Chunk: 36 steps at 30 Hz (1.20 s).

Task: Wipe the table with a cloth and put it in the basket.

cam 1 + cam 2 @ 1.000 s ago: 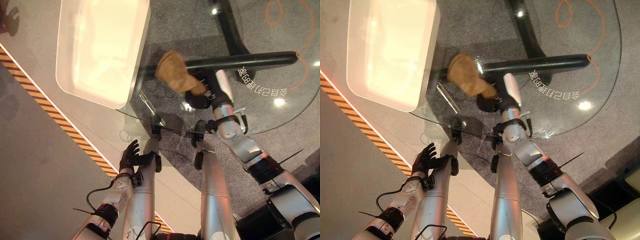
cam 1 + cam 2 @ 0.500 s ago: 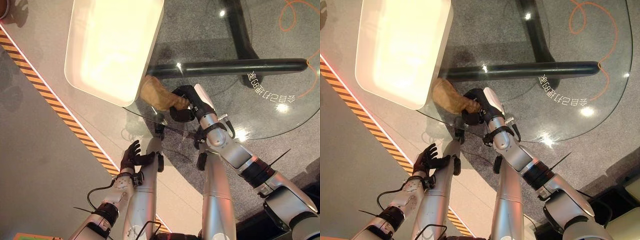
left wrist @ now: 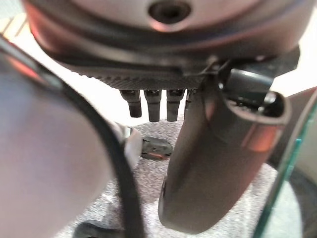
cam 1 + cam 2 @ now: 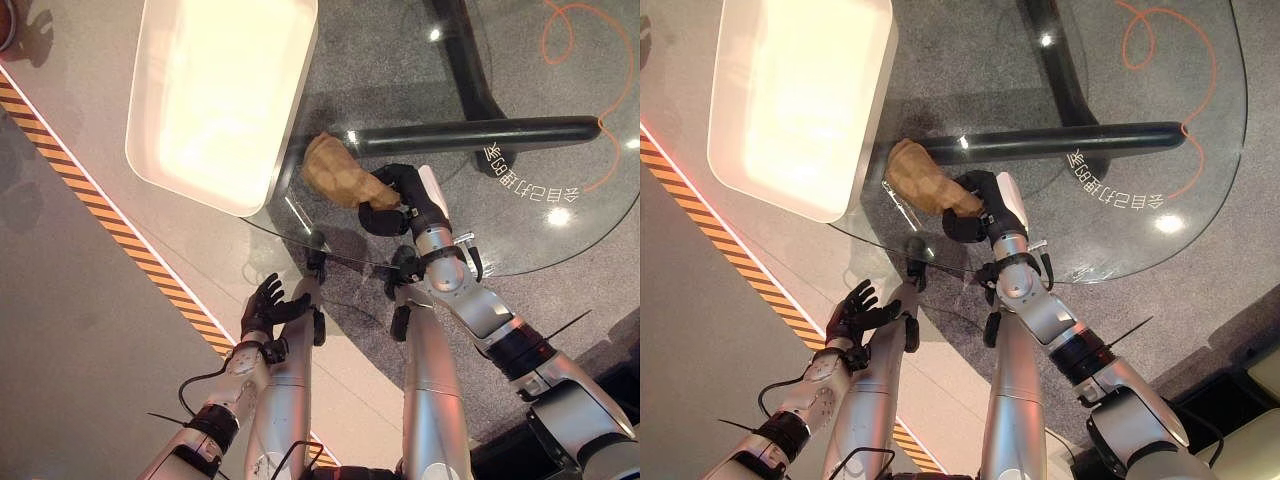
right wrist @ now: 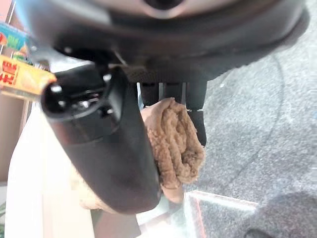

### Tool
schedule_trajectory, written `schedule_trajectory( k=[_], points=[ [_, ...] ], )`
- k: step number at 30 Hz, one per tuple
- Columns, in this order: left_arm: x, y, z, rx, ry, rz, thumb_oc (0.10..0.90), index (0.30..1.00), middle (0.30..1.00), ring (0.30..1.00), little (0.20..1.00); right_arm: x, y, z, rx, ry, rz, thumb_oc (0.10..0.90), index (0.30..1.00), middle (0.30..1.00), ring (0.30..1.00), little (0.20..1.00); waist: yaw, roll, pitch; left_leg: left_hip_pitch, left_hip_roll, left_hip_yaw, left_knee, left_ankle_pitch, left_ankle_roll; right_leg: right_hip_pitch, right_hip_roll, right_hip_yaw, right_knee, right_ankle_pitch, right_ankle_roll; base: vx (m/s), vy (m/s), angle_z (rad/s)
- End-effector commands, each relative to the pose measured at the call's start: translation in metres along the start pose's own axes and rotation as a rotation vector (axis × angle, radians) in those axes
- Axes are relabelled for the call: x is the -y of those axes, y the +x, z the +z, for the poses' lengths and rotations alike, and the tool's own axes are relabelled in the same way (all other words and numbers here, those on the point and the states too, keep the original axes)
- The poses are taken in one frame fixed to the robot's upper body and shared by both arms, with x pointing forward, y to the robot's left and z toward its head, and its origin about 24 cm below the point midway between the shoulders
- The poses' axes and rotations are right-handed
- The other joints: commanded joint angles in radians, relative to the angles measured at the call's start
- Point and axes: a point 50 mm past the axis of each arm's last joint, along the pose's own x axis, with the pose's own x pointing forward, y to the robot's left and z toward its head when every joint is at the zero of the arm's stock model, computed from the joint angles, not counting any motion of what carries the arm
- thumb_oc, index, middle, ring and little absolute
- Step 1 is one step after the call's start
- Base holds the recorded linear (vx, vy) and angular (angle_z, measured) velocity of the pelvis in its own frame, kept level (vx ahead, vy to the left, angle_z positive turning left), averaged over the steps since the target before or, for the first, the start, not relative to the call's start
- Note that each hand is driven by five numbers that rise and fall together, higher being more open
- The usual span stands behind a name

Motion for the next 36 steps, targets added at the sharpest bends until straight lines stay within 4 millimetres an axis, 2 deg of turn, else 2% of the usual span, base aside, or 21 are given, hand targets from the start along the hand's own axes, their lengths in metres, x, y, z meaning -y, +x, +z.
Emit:
schedule_trajectory(
  k=[1,10,11,12,17,23,27,31,36],
  points=[
    [-0.019,-0.025,-0.034,-0.083,-0.078,0.032,0.8,0.9,0.9,0.9,0.9,0.015,-0.008,0.044,0.233,0.091,-0.041,0.1,0.3,0.3,0.3,0.2,-0.006,0.015,-0.018,0.014,-0.047,0.057,0.161,-0.21,0.021,0.04,0.035,-0.063,-0.181,0.12,0.045,0.0,0.0,0.0],
    [-0.019,-0.038,-0.038,-0.101,-0.212,-0.073,0.8,0.9,0.9,0.9,0.9,0.021,-0.018,0.026,0.196,0.114,-0.065,0.1,0.3,0.3,0.3,0.2,-0.006,0.009,-0.018,0.087,-0.044,0.056,0.139,-0.214,0.023,0.117,0.034,-0.077,-0.189,0.105,0.04,-0.02,-0.031,0.0],
    [-0.017,-0.039,-0.035,-0.089,-0.22,-0.097,0.8,0.9,0.9,0.9,0.9,0.022,-0.019,0.025,0.191,0.12,-0.068,0.1,0.3,0.3,0.3,0.2,-0.006,0.007,-0.018,0.097,-0.043,0.056,0.135,-0.213,0.024,0.127,0.034,-0.079,-0.19,0.103,0.04,-0.08,-0.035,-0.01],
    [-0.011,-0.036,-0.025,-0.05,-0.238,-0.132,0.8,0.9,0.9,0.9,0.9,0.026,-0.017,0.028,0.205,0.125,-0.082,0.1,0.3,0.3,0.3,0.2,-0.01,0.003,-0.018,0.078,-0.045,0.062,0.122,-0.18,0.03,0.11,0.031,-0.084,-0.205,0.132,0.031,-0.09,-0.045,0.0],
    [-0.001,-0.04,-0.005,0.017,-0.281,-0.225,0.8,0.9,0.9,0.9,0.9,0.031,-0.023,0.021,0.209,0.139,-0.117,0.1,0.3,0.3,0.3,0.2,-0.011,-0.002,-0.018,0.131,-0.043,0.063,0.104,-0.182,0.033,0.166,0.031,-0.092,-0.217,0.124,0.032,-0.03,-0.016,0.01],
    [0.003,-0.043,0.009,0.091,-0.293,-0.288,0.8,0.9,0.9,0.9,0.9,0.036,-0.031,0.025,0.261,0.177,-0.16,0.1,0.3,0.3,0.3,0.2,-0.018,-0.009,-0.018,0.179,-0.043,0.062,0.095,-0.187,0.036,0.213,0.038,-0.086,-0.222,0.119,0.032,0.0,-0.005,0.0],
    [0.008,-0.048,0.021,0.143,-0.393,-0.4,0.8,0.9,0.9,0.9,0.9,0.042,-0.04,0.031,0.292,0.249,-0.176,0.1,0.3,0.3,0.3,0.2,-0.027,-0.015,-0.018,0.201,-0.042,0.072,0.089,-0.19,0.039,0.234,0.044,-0.079,-0.232,0.118,0.032,0.0,0.007,-0.01],
    [0.017,-0.057,0.035,0.199,-0.594,-0.542,0.8,0.9,0.9,0.9,0.9,0.046,-0.053,0.036,0.348,0.377,-0.185,0.1,0.3,0.3,0.3,0.2,-0.039,-0.023,-0.018,0.211,-0.035,0.083,0.079,-0.19,0.044,0.24,0.054,-0.066,-0.239,0.118,0.033,0.0,0.013,-0.02],
    [0.025,-0.065,0.049,0.247,-0.662,-0.656,0.8,0.9,0.9,0.9,0.9,0.047,-0.067,0.046,0.442,0.511,-0.139,0.1,0.3,0.3,0.3,0.2,-0.049,-0.031,-0.018,0.211,-0.035,0.088,0.071,-0.186,0.048,0.241,0.064,-0.053,-0.248,0.126,0.034,-0.01,-0.002,-0.03]
  ],
)
